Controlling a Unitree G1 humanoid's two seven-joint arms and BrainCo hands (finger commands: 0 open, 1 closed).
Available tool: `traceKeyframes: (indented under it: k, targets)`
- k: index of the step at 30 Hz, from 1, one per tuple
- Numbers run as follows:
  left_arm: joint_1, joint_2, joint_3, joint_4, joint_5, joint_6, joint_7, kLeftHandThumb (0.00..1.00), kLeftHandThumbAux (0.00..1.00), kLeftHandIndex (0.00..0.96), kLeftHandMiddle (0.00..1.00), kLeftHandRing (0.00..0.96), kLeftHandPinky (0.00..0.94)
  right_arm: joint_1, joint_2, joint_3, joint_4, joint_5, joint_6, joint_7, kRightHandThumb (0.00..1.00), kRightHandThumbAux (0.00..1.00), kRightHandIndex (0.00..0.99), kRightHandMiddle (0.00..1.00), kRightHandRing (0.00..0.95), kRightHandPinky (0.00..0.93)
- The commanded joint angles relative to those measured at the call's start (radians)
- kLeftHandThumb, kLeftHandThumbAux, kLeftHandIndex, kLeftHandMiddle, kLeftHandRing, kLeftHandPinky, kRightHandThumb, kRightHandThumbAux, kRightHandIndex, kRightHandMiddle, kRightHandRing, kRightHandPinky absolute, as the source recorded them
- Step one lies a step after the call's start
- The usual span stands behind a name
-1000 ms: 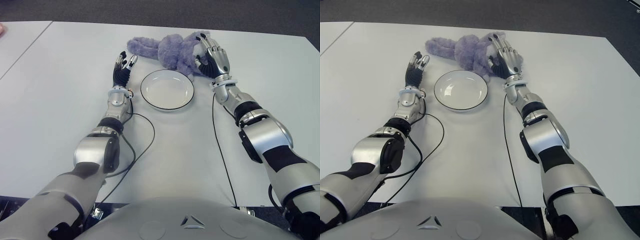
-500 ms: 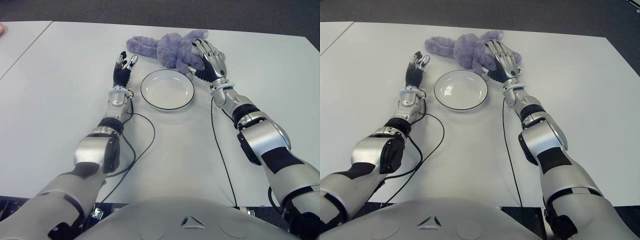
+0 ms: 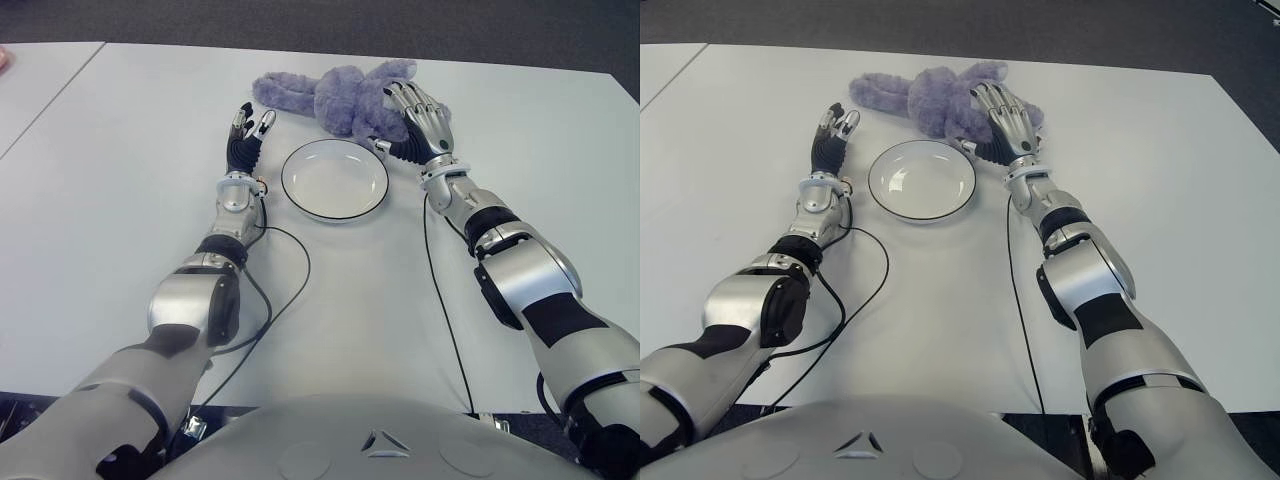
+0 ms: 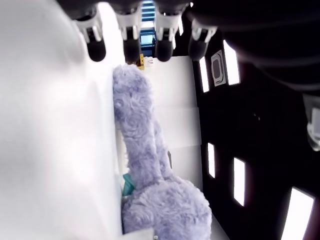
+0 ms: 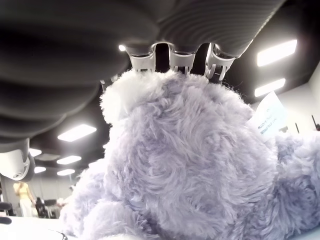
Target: Put the doll into the plate.
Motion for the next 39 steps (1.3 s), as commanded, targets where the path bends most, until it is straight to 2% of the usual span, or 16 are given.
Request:
traceKeyframes:
  k: [1, 6, 20, 31, 39]
  targets:
    - [0.178, -0.066, -0.016, 0.135, 0.019, 0.110, 0.014, 0.000, 0.368, 0.000, 0.022, 0.023, 0.030, 0.012, 0.007, 0.013, 0.012, -0.014, 0.034, 0.039, 0.322, 0.406, 0.000, 0.000, 0.074, 0.000]
    - [0.178, -0.066, -0.014, 0.135, 0.016, 0.112, 0.011, 0.000, 0.373, 0.000, 0.019, 0.021, 0.024, 0.011, 0.000, 0.027, 0.013, -0.027, 0.051, 0.029, 0.357, 0.406, 0.000, 0.000, 0.130, 0.000]
    - [0.179, -0.064, -0.019, 0.136, 0.023, 0.113, 0.017, 0.000, 0.374, 0.000, 0.014, 0.014, 0.019, -0.002, -0.008, 0.049, 0.016, -0.039, 0.095, 0.037, 0.394, 0.391, 0.000, 0.000, 0.152, 0.000]
    - [0.177, -0.064, -0.021, 0.136, 0.031, 0.122, 0.028, 0.000, 0.376, 0.000, 0.014, 0.017, 0.026, -0.033, -0.031, 0.044, 0.018, -0.037, 0.129, 0.052, 0.341, 0.393, 0.000, 0.000, 0.032, 0.000]
    - [0.175, -0.063, -0.028, 0.136, 0.039, 0.124, 0.035, 0.000, 0.373, 0.000, 0.017, 0.019, 0.021, -0.076, -0.053, 0.021, 0.018, -0.023, 0.156, 0.033, 0.278, 0.417, 0.000, 0.000, 0.001, 0.000]
